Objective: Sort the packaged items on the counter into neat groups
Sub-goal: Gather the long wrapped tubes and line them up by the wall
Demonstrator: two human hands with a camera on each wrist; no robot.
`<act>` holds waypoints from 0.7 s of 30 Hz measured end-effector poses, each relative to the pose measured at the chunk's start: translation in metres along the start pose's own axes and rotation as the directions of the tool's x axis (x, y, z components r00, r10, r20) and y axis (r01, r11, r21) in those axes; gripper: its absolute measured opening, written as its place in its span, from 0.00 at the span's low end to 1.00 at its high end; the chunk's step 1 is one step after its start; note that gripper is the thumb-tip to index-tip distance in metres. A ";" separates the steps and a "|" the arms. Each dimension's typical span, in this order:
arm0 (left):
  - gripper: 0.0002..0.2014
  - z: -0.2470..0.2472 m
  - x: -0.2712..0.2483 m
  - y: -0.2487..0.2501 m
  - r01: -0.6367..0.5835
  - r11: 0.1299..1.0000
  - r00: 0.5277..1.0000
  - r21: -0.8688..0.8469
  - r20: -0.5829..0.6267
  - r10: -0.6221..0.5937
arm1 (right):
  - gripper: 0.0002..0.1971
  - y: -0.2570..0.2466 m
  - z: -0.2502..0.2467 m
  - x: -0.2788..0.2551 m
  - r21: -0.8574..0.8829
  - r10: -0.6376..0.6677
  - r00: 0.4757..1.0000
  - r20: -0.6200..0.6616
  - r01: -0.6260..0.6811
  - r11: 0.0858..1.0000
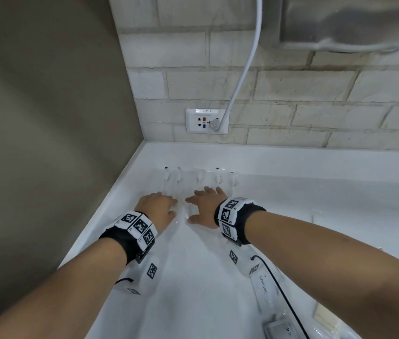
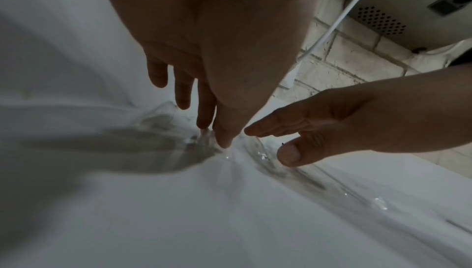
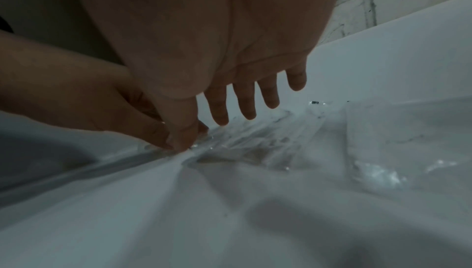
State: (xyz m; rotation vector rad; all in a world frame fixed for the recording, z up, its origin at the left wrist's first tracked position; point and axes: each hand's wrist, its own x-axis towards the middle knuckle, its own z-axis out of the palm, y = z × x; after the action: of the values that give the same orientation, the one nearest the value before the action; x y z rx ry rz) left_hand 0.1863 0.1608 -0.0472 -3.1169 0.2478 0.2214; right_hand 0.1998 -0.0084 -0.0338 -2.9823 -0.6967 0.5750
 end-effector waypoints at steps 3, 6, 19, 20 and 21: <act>0.22 0.003 0.001 0.000 -0.009 1.000 1.000 0.015 -0.028 0.009 | 0.34 0.001 0.003 0.002 -0.002 -0.009 1.000 -0.004 0.009 1.000; 0.22 0.005 0.003 0.001 0.009 1.000 0.999 -0.028 -0.032 -0.010 | 0.32 -0.001 0.005 0.002 -0.005 -0.019 1.000 -0.010 0.019 1.000; 0.23 0.005 0.004 -0.001 0.044 0.997 0.999 -0.069 0.001 -0.044 | 0.31 0.002 0.003 0.007 0.002 0.014 1.000 -0.015 -0.014 1.000; 0.23 0.004 0.004 0.000 0.044 0.996 0.999 -0.071 0.003 -0.044 | 0.30 0.002 0.004 0.009 -0.002 0.023 1.000 -0.007 -0.023 1.000; 0.23 0.004 0.004 0.000 0.042 0.997 0.999 -0.071 0.004 -0.042 | 0.30 0.002 0.004 0.010 0.000 0.026 1.000 -0.006 -0.026 1.000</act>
State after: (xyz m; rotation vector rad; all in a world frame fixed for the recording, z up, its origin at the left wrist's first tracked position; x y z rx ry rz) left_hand 0.1896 0.1605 -0.0520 -3.1885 0.1781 0.2394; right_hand 0.2078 -0.0064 -0.0418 -2.9963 -0.6591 0.5676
